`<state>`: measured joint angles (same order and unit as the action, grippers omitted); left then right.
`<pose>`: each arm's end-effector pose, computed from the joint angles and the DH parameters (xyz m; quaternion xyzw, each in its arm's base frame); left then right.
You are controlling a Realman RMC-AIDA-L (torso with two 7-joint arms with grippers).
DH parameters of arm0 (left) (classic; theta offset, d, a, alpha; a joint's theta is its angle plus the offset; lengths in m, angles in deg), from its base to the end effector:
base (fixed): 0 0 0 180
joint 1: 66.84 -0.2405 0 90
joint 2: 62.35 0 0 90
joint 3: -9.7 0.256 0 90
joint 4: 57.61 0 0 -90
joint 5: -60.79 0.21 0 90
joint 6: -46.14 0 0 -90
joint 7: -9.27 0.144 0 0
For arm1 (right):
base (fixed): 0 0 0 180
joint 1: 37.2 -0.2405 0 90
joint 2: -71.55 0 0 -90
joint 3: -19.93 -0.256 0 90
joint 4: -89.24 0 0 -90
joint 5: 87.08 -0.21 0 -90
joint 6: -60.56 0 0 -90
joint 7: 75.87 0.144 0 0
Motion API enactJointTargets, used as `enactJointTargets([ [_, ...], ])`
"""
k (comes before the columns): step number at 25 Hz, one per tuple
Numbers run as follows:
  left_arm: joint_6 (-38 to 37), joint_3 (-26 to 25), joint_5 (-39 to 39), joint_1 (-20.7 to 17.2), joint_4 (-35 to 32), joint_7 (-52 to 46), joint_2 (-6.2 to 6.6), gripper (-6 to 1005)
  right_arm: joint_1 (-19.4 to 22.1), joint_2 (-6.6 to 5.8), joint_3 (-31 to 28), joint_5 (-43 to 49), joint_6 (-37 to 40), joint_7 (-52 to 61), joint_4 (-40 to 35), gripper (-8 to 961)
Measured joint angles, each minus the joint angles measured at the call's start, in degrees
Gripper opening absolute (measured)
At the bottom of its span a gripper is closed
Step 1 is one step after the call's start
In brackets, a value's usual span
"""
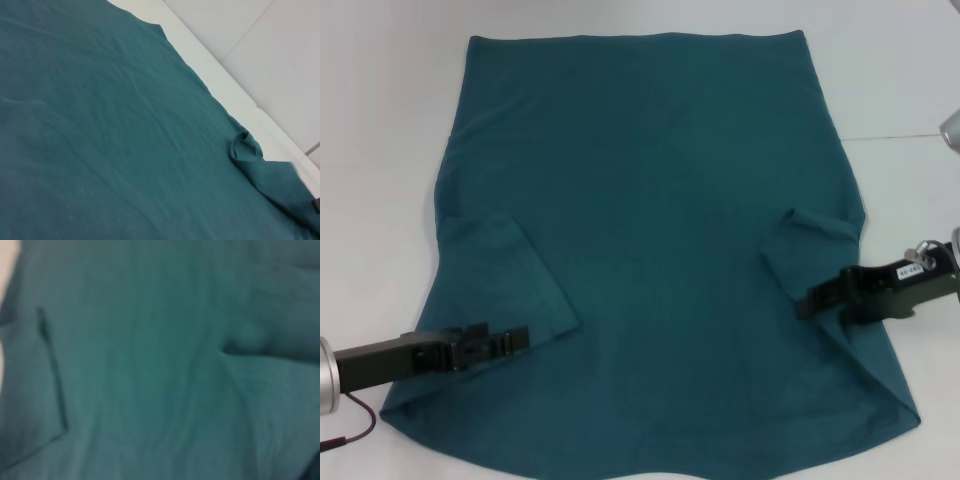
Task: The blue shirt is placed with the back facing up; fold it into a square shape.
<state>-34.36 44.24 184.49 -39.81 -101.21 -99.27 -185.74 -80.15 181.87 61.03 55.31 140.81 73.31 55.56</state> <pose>-0.2949 0.3260 -0.0078 -0.8355 -0.4796 -0.2155 0.1596 0.2841 0.3864 0.0346 -0.7321 0.6674 0.0337 0.1321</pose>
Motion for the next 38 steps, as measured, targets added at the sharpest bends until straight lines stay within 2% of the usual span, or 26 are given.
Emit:
enactJointTargets([
  [8, 0.0, 0.1, -0.01, 0.22, 0.01, 0.0, 0.0, 860, -1.39, 1.05, 0.52, -1.29, 0.84, -6.04, -0.24, 537],
  [15, -0.29, -0.37, -0.15, 0.07, -0.01, -0.86, 0.21, 859, -1.08, 0.91, -0.32, -1.8, 2.06, -6.22, -0.29, 537],
  [23, -4.01, -1.3, -0.14, 0.06, -1.2, -11.38, 1.78, 860, 0.51, 0.6, -1.47, -5.74, 1.1, -7.79, -0.29, 535],
  [26, -6.52, -3.41, 0.15, -0.32, -2.17, -16.37, 2.53, 860, 1.22, 0.41, -2.26, -7.69, 0.43, -7.77, -0.18, 535],
  [32, -12.53, -12.23, 0.74, -1.65, -2.77, -22.22, 4.07, 859, 1.88, -0.5, -2.76, -8.01, 0.23, -8.41, 0.38, 533],
  [38, -13.48, -14.68, 3.01, -2.75, -2.8, -24.87, 4.46, 859, 2.19, -0.6, -2.78, -7.92, -0.16, -8.58, 0.38, 532],
])
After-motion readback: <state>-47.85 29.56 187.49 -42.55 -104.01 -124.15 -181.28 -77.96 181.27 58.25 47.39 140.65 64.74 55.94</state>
